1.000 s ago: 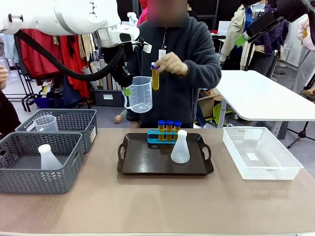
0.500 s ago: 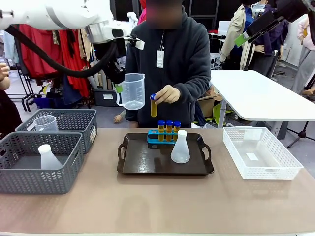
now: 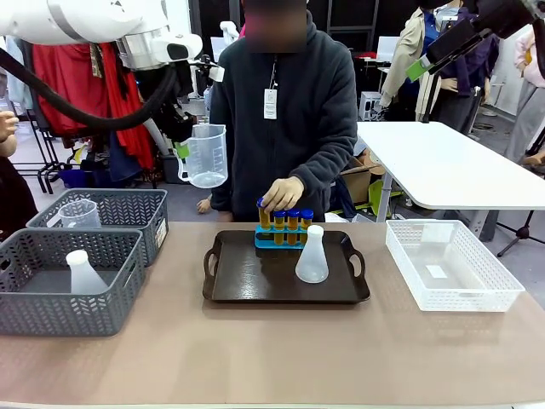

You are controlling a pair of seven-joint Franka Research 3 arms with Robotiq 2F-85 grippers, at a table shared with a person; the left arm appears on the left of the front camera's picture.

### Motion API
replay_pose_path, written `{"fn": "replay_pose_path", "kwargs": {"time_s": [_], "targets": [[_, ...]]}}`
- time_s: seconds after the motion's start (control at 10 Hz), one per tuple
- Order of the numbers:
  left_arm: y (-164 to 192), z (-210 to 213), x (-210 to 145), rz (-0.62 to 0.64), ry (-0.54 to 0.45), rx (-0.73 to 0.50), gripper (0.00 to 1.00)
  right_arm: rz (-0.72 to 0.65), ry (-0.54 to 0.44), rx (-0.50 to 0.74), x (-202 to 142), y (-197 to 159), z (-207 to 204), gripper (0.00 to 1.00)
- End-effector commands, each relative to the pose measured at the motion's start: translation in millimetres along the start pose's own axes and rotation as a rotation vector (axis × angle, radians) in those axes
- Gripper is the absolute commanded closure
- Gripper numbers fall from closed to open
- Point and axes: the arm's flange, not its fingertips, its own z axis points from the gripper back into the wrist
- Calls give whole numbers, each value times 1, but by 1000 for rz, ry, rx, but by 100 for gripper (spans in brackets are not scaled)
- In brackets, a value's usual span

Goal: Prepare the laboratory tools.
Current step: Pick up one Large Measuring Cup and place it on the Handle tray.

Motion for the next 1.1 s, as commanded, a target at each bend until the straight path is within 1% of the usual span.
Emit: {"fn": "replay_pose_path", "kwargs": {"time_s": [0.0, 1.0], "targets": [[1, 3, 0, -4, -3, 2, 100, 4, -2, 1, 0, 0, 2, 0], [1, 3, 0, -4, -3, 2, 100, 4, -2, 1, 0, 0, 2, 0]]}}
